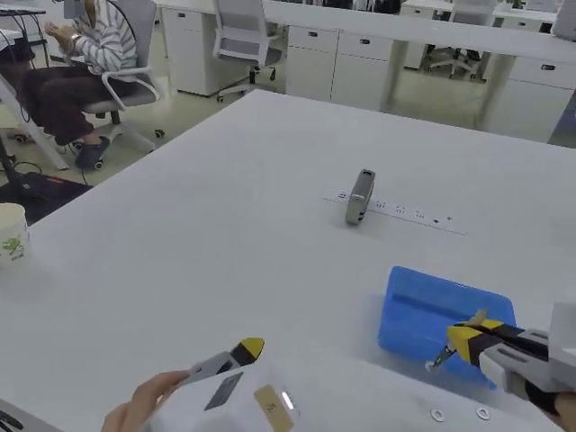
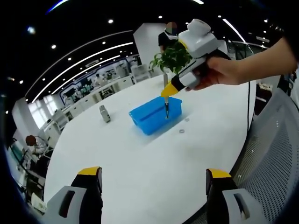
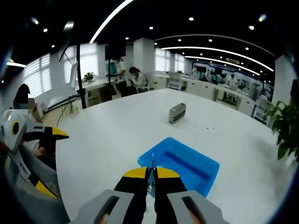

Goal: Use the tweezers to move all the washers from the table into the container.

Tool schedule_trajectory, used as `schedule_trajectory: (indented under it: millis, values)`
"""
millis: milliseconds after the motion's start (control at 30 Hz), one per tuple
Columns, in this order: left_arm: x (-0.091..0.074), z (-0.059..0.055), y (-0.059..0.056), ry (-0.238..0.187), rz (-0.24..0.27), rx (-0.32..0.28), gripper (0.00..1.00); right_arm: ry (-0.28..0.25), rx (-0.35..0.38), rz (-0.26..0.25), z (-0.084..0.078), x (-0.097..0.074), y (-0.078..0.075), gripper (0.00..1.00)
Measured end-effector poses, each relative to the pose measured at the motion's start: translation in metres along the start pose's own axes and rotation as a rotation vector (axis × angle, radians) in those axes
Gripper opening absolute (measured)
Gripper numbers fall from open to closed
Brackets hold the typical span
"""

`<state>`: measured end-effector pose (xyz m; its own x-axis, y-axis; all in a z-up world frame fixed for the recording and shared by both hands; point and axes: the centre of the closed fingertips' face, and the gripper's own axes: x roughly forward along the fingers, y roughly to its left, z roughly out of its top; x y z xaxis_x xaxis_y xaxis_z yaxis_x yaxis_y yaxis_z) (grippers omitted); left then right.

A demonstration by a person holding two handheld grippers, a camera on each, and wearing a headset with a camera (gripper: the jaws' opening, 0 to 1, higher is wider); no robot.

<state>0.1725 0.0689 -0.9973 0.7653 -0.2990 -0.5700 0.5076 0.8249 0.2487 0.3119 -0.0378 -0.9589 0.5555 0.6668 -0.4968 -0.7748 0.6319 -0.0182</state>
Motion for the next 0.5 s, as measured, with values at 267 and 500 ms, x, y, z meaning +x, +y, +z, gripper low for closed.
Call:
schedule_trajectory:
  millis: [267, 500]
  values:
    - [0.001, -0.002, -0.001, 0.014, -0.003, 0.009, 0.95, -0.053, -0.003, -0.035, 0.026, 0.006, -0.022, 0.00]
    - [0.000, -0.001, 0.001, 0.009, -0.001, -0.013, 0.94, -0.064, 0.014, -0.069, 0.031, 0.022, -0.044, 0.00]
